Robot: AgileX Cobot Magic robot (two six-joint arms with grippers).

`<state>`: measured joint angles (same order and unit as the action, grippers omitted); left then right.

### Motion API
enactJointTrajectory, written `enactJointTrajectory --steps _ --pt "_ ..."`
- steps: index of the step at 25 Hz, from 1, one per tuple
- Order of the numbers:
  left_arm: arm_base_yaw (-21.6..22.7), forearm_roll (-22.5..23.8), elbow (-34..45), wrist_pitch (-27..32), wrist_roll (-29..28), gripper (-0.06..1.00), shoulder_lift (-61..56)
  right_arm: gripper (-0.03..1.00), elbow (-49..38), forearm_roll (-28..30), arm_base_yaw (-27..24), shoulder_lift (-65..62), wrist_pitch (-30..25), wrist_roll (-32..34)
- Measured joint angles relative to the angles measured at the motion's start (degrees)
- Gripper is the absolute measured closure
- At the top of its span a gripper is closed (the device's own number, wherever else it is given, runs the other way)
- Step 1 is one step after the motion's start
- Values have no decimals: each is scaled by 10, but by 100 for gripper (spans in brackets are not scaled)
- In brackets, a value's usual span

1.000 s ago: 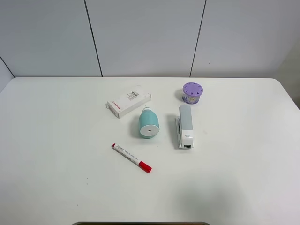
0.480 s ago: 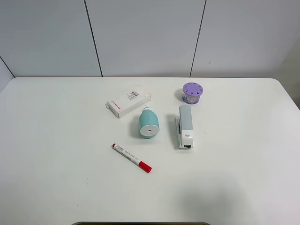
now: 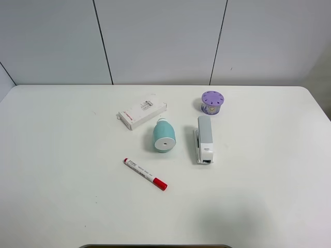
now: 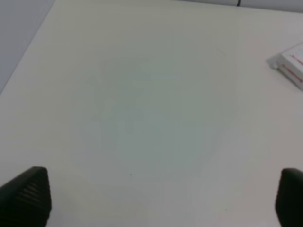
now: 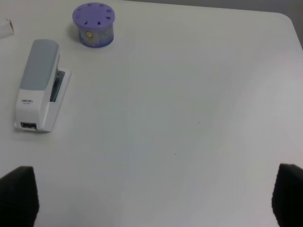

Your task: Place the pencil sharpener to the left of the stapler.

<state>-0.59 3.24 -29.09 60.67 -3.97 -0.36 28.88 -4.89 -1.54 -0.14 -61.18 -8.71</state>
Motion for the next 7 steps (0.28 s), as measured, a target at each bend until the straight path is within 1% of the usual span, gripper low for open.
enactJointTrajectory --steps 7 --pt "0 0 0 0 0 -1 0 -2 0 0 0 0 0 0"
